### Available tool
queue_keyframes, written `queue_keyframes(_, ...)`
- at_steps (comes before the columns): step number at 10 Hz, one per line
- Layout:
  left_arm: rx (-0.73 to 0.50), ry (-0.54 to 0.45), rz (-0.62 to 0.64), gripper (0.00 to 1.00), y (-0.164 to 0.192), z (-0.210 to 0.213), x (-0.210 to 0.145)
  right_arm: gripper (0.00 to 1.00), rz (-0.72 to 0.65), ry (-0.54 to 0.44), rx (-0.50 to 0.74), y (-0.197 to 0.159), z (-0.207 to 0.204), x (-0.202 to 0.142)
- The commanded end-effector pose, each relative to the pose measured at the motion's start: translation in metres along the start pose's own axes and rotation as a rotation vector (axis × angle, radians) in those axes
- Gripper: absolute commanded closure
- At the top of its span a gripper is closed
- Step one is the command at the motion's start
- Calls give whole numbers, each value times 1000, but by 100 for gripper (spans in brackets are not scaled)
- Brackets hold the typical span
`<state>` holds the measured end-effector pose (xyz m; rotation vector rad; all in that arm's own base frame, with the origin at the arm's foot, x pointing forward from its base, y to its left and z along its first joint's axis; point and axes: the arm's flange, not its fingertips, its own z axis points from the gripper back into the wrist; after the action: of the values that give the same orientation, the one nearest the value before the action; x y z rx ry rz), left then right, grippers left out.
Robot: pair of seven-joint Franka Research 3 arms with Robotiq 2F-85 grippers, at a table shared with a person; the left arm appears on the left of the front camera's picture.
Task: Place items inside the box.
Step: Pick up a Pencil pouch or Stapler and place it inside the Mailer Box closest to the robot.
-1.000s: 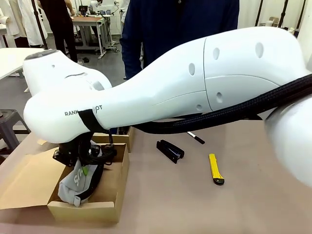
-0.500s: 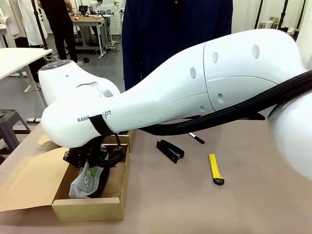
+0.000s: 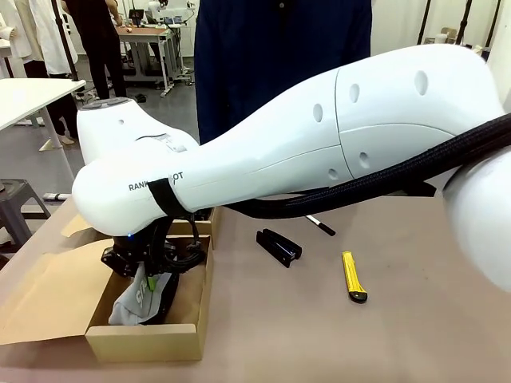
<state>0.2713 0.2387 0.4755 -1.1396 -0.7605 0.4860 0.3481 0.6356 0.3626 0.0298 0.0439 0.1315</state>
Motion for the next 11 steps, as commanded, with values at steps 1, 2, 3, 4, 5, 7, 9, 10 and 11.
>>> queue_keyframes(1, -23, -11, -22, 0, 0, -2, 0, 14, 36, 6, 5, -12, 3, -12)
queue_keyframes(2, -23, -11, -22, 0, 0, -2, 0, 0, 33, 2, 17, -14, 5, -13)
queue_keyframes(3, -23, -11, -22, 0, 0, -2, 0, 0, 22, -13, 23, -17, 7, -15)
queue_keyframes(4, -23, -11, -22, 0, 0, -2, 0, 0, 20, -29, 37, -21, 11, -17)
queue_keyframes(5, -23, -11, -22, 0, 0, -2, 0, 6, 18, -46, 59, -26, 19, -21)
queue_keyframes(7, -23, -11, -22, 0, 0, -2, 0, 0, 42, -78, 141, -41, 45, -35)
queue_keyframes(9, -23, -11, -22, 0, 0, -2, 0, 0, 160, -64, 220, -74, 93, -67)
queue_keyframes(10, -23, -11, -22, 0, 0, -2, 0, 0, 209, -51, 250, -93, 116, -89)
queue_keyframes(11, -23, -11, -22, 0, 0, -2, 0, 0, 265, -76, 229, -102, 133, -113)
